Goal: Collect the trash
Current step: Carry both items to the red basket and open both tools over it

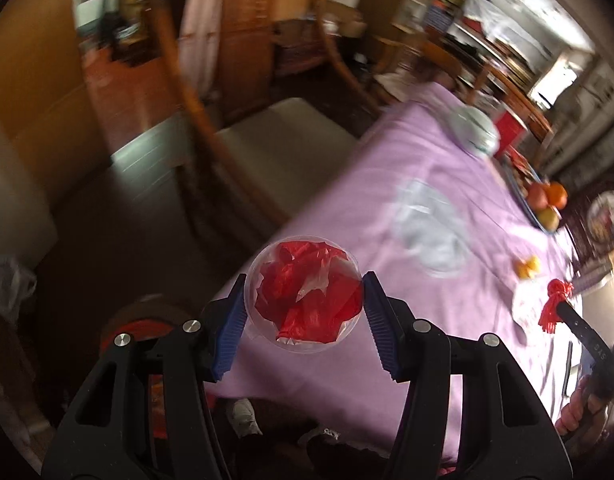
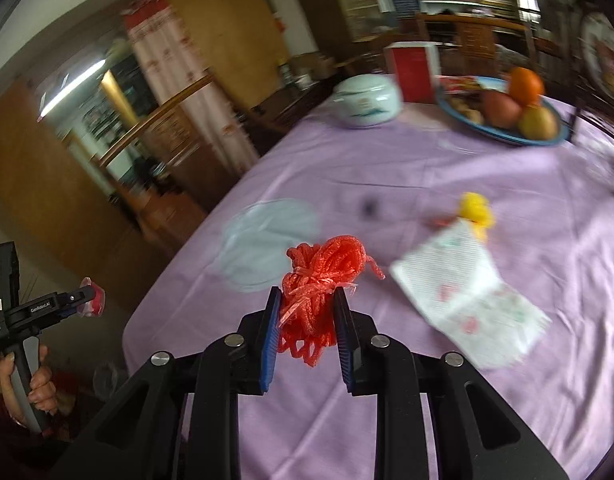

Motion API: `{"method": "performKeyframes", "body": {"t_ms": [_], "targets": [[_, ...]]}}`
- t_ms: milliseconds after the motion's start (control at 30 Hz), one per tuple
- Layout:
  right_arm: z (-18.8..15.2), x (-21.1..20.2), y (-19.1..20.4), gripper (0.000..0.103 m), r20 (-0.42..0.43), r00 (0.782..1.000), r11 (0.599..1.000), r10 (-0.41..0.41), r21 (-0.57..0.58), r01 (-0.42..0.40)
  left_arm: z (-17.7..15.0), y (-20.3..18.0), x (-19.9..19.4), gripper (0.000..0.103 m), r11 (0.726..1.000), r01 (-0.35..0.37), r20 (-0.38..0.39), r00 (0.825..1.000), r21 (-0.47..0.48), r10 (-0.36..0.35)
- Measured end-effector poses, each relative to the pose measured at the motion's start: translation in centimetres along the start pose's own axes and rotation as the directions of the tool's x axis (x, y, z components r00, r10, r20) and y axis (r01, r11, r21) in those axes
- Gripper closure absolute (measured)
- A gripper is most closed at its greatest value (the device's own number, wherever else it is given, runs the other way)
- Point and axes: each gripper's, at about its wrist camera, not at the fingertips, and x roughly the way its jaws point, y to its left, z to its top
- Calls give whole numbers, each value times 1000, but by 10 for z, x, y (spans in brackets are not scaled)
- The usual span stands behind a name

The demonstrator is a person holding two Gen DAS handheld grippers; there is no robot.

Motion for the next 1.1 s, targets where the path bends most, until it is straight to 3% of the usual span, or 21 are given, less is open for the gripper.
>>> {"method": "performKeyframes", "body": {"t_ms": [233,400,500,633,733,900,1100], "targets": [[10,19,54,77,-50,997,991,67,-113,-72,-32,82,-16,47,981,-84,-19,996,-174,82],[7,25,84,77,-85,992,979,96,-173,-109,-58,121,-20,47,958,-127,-58,992,-256,116],[4,26,97,77,-102,989,972,104,-200,-123,-69,137,-20,46,944,-146,-82,989,-296,127],[1,25,111,77,-118,987,965,113,-222,-137,-77,153,-25,30,921,-178,-105,983,-347,151],[-2,29,123,77,-138,983,960,125,-234,-155,-81,162,-32,24,909,-188,-107,981,-372,159],[-8,39,146,77,-183,971,943,153,-266,-199,-86,174,-42,22,890,-214,-112,977,-403,184],[-22,58,201,77,-293,932,882,215,-352,-314,-101,192,-57,22,860,-248,-109,969,-446,223]]}}
